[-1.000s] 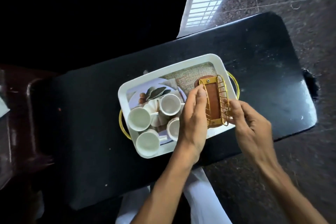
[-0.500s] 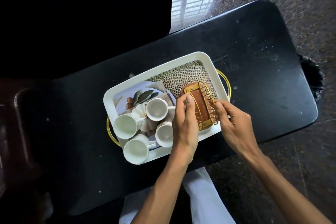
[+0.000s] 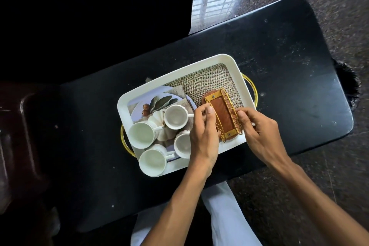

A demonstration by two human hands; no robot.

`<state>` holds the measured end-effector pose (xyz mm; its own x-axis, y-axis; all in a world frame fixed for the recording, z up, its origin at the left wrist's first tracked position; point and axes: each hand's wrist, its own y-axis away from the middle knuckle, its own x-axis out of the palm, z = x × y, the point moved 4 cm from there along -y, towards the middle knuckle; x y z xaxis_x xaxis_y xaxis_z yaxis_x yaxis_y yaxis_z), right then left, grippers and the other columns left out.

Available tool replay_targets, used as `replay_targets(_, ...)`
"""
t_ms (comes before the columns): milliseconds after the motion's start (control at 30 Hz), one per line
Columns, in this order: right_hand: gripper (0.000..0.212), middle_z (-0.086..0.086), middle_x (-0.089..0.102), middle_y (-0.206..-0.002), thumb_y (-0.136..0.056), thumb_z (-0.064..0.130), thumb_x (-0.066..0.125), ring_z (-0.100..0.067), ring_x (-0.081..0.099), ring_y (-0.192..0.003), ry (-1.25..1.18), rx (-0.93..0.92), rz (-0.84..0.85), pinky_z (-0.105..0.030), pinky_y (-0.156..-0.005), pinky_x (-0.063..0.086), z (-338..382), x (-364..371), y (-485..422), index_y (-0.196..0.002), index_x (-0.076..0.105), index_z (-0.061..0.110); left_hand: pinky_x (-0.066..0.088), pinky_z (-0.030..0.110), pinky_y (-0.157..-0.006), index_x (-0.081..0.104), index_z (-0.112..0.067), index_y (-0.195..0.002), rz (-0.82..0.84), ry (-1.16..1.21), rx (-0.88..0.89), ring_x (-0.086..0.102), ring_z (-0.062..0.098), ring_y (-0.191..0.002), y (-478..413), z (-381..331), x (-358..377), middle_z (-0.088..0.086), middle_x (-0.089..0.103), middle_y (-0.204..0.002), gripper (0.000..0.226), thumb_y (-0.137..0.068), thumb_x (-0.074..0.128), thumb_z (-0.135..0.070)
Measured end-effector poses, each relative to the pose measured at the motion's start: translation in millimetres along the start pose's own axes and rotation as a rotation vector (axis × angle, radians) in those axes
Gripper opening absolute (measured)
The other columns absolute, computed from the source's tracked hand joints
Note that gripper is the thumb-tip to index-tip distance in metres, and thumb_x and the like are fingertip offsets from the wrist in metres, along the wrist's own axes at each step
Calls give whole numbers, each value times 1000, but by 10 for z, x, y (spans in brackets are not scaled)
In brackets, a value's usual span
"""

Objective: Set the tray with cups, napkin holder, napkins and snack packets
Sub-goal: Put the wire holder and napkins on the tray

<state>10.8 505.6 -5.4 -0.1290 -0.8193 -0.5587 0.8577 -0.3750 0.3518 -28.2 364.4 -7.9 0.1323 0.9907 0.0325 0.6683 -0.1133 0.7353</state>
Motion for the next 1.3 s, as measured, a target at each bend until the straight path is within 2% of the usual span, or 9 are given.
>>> replay_targets(167,24,8,70,-104,-102,30,49,-7,64,-93,199,-51,-74,-30,-82,55,111,-24,22,-115,67,21,49,48,-108,60,-37,-120,-1,-104,100,62,17,-121,47,-81,-113,-4,66,-127,31,-100,41,-51)
replay_targets(267,27,-2,66,-120,-101,27,53,-18,55,-112,335,-187,-152,-21,-97,41,321,1,87,-123,62,14,50,35,-105,59,-26,-129,-27,-313,321,61,7,-120,169,-245,-291,-6,66,-128,37,-101,42,-43)
replay_targets(333,33,-8,61,-129,-100,25,55,-20,51,-122,374,-272,-157,-19,-105,35,509,89,130,-128,60,8,42,31,-113,56,-24,-137,-46,-546,476,50,10,-136,249,-347,-471,-3,58,-143,42,-101,41,-41)
replay_targets(400,41,-12,54,-139,-100,27,55,-24,45,-133,429,-336,-123,-32,-114,36,712,255,173,-134,55,4,31,36,-122,51,-21,-146,-60,-805,594,33,18,-151,278,-417,-695,3,42,-159,48,-102,42,-39)
replay_targets(500,59,-15,36,-156,-100,41,50,-30,24,-150,554,-328,-9,-47,-121,25,991,628,230,-147,42,6,25,53,-124,47,-17,-150,-134,-1102,708,22,30,-155,281,-457,-1158,11,32,-165,53,-103,37,-41)
replay_targets(567,73,-15,20,-164,-99,55,41,-30,9,-154,652,-328,56,-48,-124,16,1177,922,261,-154,28,9,22,57,-124,43,-18,-153,-191,-1203,689,18,33,-156,271,-458,-1536,13,27,-166,57,-103,34,-44)
replay_targets(700,86,-10,-3,-167,-93,70,25,-29,-9,-154,722,-379,156,-54,-123,15,1569,1593,352,-159,10,17,14,58,-126,35,-23,-156,-288,-1307,600,10,32,-158,261,-455,-2371,12,19,-169,59,-103,33,-49)
replay_targets(1067,89,-11,-1,-167,-92,72,28,-30,-9,-154,752,-607,255,-58,-122,13,2753,3414,498,-159,8,17,24,59,-121,40,-19,-154,-597,-1357,462,22,36,-154,286,-633,-4785,15,28,-166,56,-104,40,-45)
replay_targets(1300,87,-10,-8,-167,-95,70,27,-29,-14,-153,806,-663,347,-57,-123,8,3243,4392,436,-159,0,18,22,62,-121,39,-18,-154,-558,-1361,400,21,38,-154,14,-596,-5670,17,31,-164,55,-105,39,-44)
